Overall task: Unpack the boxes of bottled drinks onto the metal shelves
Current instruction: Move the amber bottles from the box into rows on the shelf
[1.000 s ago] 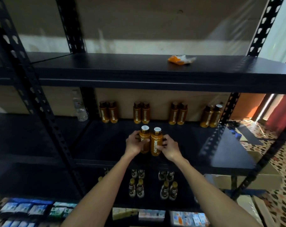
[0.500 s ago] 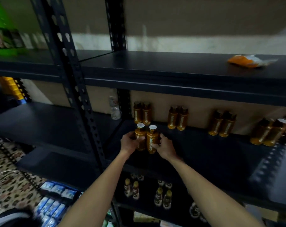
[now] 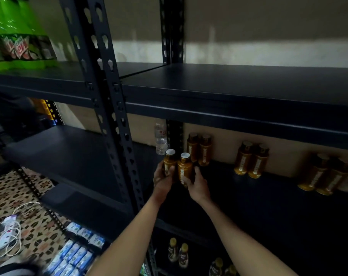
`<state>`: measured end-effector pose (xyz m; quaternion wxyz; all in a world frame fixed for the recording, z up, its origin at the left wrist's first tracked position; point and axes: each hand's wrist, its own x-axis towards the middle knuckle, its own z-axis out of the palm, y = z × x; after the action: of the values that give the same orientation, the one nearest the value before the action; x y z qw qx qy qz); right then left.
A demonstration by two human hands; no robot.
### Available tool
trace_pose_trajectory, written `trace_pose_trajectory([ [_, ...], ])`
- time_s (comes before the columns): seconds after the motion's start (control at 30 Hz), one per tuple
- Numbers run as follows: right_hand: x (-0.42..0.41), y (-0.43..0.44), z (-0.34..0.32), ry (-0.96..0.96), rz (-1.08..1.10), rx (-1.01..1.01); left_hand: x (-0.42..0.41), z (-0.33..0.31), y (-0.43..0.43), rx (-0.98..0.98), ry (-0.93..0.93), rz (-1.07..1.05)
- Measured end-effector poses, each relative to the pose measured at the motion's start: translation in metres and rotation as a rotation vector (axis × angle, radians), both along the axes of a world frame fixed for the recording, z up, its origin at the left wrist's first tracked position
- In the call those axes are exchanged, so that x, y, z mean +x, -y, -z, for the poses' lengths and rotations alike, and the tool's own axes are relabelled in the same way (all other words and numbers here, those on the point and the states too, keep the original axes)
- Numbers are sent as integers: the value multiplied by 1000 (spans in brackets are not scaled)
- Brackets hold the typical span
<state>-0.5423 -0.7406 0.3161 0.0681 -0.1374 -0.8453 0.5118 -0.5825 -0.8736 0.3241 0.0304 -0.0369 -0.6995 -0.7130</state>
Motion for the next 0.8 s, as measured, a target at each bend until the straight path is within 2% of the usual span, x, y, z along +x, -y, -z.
trace_pose_trajectory([
  [0.3, -29, 9, -3, -49, 57, -103, -36, 6, -9, -167, -12, -70],
  [0.57, -36, 13, 1, -36, 78, -112, -44, 0, -6, -193, -6, -57],
  [0.67, -30, 12, 0, -14, 68, -124, -49, 9, -3, -215, 57, -33],
  [0.8, -9, 4, -2, -19, 67, -106, -34, 9, -3, -199, 266, -50],
])
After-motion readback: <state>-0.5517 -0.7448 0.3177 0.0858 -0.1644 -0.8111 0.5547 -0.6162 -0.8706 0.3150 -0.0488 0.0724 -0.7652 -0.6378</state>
